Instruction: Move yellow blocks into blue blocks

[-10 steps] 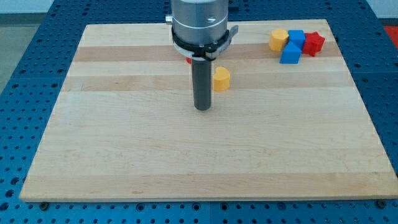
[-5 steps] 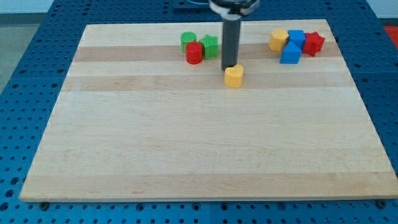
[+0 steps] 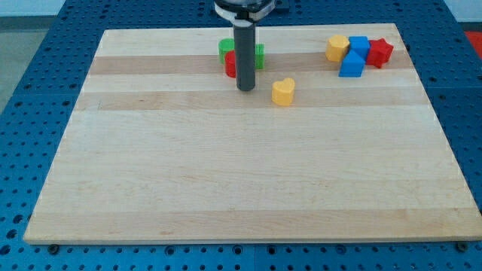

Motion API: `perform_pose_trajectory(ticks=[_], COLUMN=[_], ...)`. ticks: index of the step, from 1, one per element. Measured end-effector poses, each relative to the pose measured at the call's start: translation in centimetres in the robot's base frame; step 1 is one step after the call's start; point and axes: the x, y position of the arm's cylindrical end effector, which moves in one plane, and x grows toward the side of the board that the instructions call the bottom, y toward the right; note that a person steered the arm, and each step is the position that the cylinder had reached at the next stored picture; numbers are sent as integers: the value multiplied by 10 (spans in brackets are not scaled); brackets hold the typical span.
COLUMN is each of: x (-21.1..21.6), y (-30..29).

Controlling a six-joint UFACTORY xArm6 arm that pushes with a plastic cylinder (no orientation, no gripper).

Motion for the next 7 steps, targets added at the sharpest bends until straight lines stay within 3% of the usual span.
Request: perform_pose_trajectory(ticks=[2, 4, 7], x=[13, -40, -27], y=[63, 106, 92])
